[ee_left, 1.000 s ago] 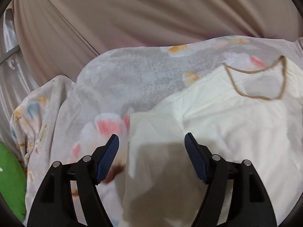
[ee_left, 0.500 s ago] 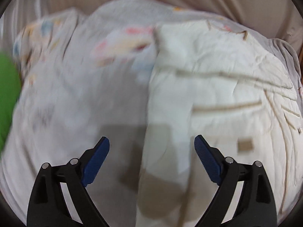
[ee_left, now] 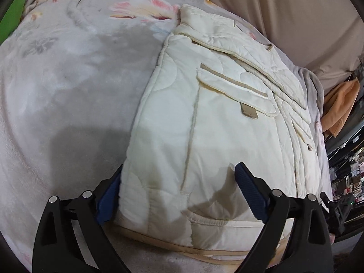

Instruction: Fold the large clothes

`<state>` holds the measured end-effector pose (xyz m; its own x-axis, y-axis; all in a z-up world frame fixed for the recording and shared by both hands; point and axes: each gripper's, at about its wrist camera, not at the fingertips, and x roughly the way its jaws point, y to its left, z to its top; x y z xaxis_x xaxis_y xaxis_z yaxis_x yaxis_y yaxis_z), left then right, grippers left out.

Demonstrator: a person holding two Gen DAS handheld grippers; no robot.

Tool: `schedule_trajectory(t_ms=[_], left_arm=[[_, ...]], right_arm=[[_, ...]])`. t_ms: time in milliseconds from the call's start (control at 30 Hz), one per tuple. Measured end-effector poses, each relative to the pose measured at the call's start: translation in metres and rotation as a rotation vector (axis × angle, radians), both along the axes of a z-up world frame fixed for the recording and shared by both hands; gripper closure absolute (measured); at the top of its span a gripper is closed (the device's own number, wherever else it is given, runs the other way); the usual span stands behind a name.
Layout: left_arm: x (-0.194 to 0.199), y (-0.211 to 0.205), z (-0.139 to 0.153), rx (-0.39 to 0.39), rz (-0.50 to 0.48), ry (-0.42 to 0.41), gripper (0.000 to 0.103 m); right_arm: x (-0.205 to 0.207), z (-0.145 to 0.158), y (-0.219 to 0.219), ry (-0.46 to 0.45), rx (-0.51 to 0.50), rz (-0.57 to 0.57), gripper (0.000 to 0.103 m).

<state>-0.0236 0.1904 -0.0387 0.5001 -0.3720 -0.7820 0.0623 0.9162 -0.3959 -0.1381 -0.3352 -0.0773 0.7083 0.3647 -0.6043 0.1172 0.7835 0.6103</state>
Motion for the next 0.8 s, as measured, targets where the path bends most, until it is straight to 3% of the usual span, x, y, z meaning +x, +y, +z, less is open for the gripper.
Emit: schedule_trajectory(t_ms=[33, 67, 100, 167, 267, 333, 433, 633, 733, 800], left_arm=[[0.000, -0.003, 0.001, -0.008, -0.010, -0.004, 0.014], [-0.002, -0.008, 0.002, -0.008, -0.020, -0.010, 0.019], [-0.002, -0.009, 0.003, 0.001, -0.025, -0.018, 0.024], [-0.001, -0.013, 0.006, 0.012, -0.028, -0.034, 0.053], [-0.010, -0.008, 0.015, 0.013, -0.041, -0.071, 0.081], [-0.021, -0.004, 0.029, 0.008, -0.050, -0.123, 0.086], [-0.044, 0.005, 0.062, -0.058, -0.065, -0.236, 0.089], [-0.102, 0.037, 0.140, -0.206, -0.054, -0.536, 0.089], [-0.105, 0.040, 0.164, -0.195, -0.043, -0.616, 0.089], [-0.085, 0.029, 0.175, -0.157, -0.044, -0.609, 0.089]], right_arm=[[0.001, 0.001, 0.004, -0.008, 0.016, 0.018, 0.045], [0.001, 0.000, 0.006, -0.014, 0.027, 0.035, 0.062], [0.002, 0.000, 0.009, -0.014, 0.026, 0.047, 0.070], [0.002, 0.000, 0.016, -0.028, 0.024, 0.051, 0.086], [-0.004, 0.011, 0.021, -0.099, 0.029, 0.035, 0.091], [-0.013, 0.026, 0.021, -0.176, 0.028, 0.034, 0.092], [-0.031, 0.058, 0.022, -0.309, 0.034, 0.063, 0.093], [-0.077, 0.129, 0.017, -0.609, 0.013, 0.083, 0.094], [-0.080, 0.154, 0.008, -0.697, 0.013, 0.049, 0.094], [-0.064, 0.166, 0.004, -0.709, -0.019, 0.031, 0.093]])
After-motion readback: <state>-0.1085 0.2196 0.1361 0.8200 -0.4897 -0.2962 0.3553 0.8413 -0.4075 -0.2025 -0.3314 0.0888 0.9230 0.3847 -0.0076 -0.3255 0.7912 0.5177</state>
